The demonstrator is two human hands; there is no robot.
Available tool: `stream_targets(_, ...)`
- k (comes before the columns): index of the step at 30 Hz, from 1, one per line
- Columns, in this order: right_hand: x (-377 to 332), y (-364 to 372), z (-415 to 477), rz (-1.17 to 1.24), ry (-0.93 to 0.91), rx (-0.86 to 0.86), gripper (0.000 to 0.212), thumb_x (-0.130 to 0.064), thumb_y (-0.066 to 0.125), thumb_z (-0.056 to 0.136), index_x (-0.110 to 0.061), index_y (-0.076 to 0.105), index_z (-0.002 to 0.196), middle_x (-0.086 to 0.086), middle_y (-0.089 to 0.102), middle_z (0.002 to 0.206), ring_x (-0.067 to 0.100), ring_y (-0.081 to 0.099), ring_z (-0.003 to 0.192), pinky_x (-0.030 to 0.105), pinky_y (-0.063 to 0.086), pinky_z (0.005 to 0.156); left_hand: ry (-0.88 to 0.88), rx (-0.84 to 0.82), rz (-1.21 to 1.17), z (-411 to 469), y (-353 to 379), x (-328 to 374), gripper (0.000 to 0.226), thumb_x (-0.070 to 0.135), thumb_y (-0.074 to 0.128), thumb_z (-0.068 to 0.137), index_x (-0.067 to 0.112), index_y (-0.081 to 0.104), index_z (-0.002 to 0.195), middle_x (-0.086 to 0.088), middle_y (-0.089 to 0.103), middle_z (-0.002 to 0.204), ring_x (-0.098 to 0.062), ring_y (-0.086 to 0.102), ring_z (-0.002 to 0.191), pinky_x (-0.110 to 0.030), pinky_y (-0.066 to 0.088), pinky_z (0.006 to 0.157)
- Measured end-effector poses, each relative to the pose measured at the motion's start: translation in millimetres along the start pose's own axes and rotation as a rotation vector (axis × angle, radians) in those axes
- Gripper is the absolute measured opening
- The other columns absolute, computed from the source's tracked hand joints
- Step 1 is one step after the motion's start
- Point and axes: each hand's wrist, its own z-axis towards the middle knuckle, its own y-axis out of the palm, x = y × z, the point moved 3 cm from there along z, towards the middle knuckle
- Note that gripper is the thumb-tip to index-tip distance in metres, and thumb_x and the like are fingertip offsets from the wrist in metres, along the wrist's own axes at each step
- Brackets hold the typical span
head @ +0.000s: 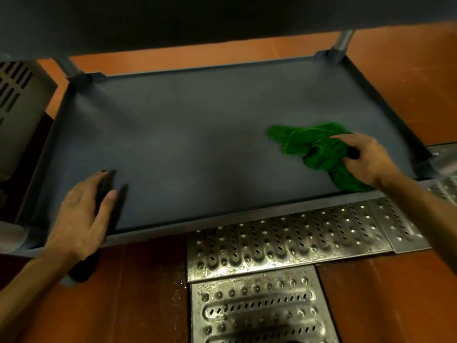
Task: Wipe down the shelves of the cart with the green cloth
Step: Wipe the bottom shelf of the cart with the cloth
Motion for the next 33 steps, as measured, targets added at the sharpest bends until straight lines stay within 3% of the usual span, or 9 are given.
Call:
stream_targets(2,21,-10,1,0.021,0.144,0.079,0.056,0.003,0.061,0.082,-0.021,0.061,0.132,0.014,0.061,0.133,0.034,0.056,0.120,0.037,0.040,0.102,-0.021,0.014,-0.022,-1,-1,3,0.067,0.063,0.025,0.098,0.020,0.032,0.148,-0.013,0.045,0.146,-0.031,0.040,0.135,-0.049,0.032,0.112)
stream_targets(7,23,-2,9,-0.030,0.349,0.196,0.054,-0.027,0.059,0.088,-0.031,0.049,0.140,0.014,0.061,0.131,0.042,0.057,0.115,0.054,0.049,0.098,0.002,0.015,-0.011,-2,-2,13,0.063,0.059,0.025,0.100,0.021,0.033,0.149,-0.011,0.043,0.150,-0.028,0.038,0.138,-0.048,0.031,0.116)
stream_targets(12,-12,12,30,0.031,0.418,0.227,0.050,-0.034,0.057,0.087,-0.027,0.055,0.137,0.018,0.063,0.127,0.044,0.058,0.113,0.050,0.046,0.099,0.062,-0.005,0.021,3,-3,13,0.064,0.055,0.024,0.101,0.018,0.031,0.153,-0.009,0.034,0.158,-0.027,0.029,0.147,-0.051,0.025,0.120)
stream_targets(16,-53,34,50,0.053,0.333,0.203,0.054,-0.038,0.051,0.079,-0.022,0.061,0.130,0.021,0.066,0.116,0.045,0.060,0.105,0.047,0.049,0.093,0.087,-0.018,0.041,4,-1,9,0.065,0.056,0.022,0.101,0.022,0.021,0.156,-0.004,0.019,0.165,-0.022,0.015,0.153,-0.050,0.018,0.123)
stream_targets(25,-160,105,97,0.136,0.105,0.041,0.053,-0.035,0.054,0.088,-0.025,0.054,0.140,0.010,0.062,0.132,0.034,0.057,0.120,0.040,0.045,0.102,0.077,-0.041,0.004,5,-1,8,0.067,0.054,0.025,0.101,0.027,0.005,0.159,-0.002,0.013,0.166,-0.019,0.012,0.153,-0.052,0.020,0.122)
stream_targets(29,-241,149,96,0.112,-0.136,-0.099,0.056,-0.034,0.056,0.090,-0.020,0.048,0.144,0.008,0.047,0.149,0.029,0.040,0.138,0.039,0.032,0.113,0.071,-0.044,-0.017,5,-1,10,0.068,0.055,0.025,0.101,0.028,0.000,0.159,-0.001,0.010,0.167,-0.018,0.010,0.154,-0.052,0.020,0.122)
stream_targets(33,-304,187,78,0.079,-0.339,-0.270,0.056,-0.037,0.049,0.094,-0.029,0.039,0.149,0.000,0.035,0.157,0.024,0.022,0.147,0.041,0.021,0.118,0.064,-0.008,-0.001,5,-3,10,0.072,0.054,0.029,0.100,0.021,0.003,0.159,-0.005,0.011,0.166,-0.021,0.012,0.153,-0.048,0.018,0.123)
